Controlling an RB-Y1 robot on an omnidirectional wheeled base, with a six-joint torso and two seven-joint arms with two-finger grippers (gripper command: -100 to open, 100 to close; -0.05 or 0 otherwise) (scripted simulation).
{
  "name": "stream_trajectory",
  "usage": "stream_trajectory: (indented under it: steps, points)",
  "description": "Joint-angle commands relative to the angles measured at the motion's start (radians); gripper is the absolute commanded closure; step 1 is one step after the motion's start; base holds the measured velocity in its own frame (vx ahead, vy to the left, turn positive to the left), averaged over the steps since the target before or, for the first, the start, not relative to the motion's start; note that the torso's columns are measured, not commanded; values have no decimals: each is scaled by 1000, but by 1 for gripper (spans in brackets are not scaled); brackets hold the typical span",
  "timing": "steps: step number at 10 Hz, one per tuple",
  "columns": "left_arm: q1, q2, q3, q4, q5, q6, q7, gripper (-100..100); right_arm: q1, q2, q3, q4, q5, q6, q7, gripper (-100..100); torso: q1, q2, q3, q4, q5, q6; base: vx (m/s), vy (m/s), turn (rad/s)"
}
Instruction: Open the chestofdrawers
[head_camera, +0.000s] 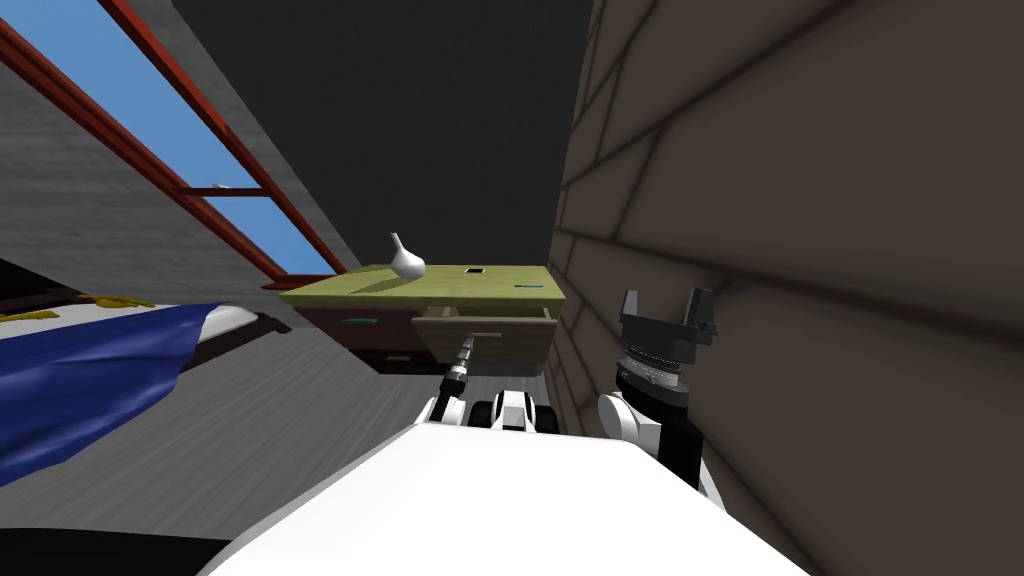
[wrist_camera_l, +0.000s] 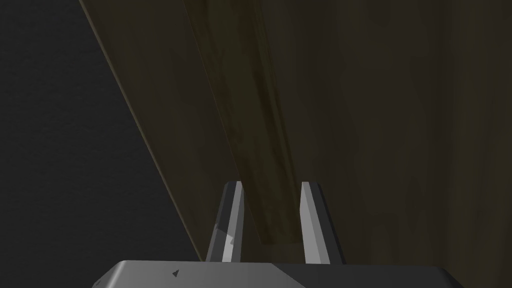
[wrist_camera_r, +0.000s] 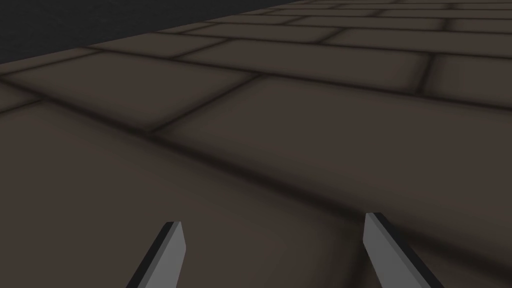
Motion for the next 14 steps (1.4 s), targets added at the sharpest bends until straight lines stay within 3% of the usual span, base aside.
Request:
stream_trajectory:
  steps: [1,4,5,13,14]
  points:
    - [15,2,-6,-8,-3,8,1,100,0,0,0,0,0,0,0,0,-2,4,2,-1,0,1,-182,-14,28]
    - [20,1,-11,-26,-4,8,2,100,0,0,0,0,0,0,0,0,0,5,4,-2,2,1,-174,-5,14]
    - [11,3,-12,-64,-5,60,6,-100,0,0,0,0,0,0,0,0,-1,-1,0,0,0,1,-56,-5,1]
    - [-35,11,-16,-217,-9,258,20,-100,0,0,0,0,0,0,0,0,-4,10,5,4,-2,1,-42,2,0]
    - [-21,9,-18,-203,-9,240,18,-100,0,0,0,0,0,0,0,0,-4,12,6,7,-3,1,-16,2,-3]
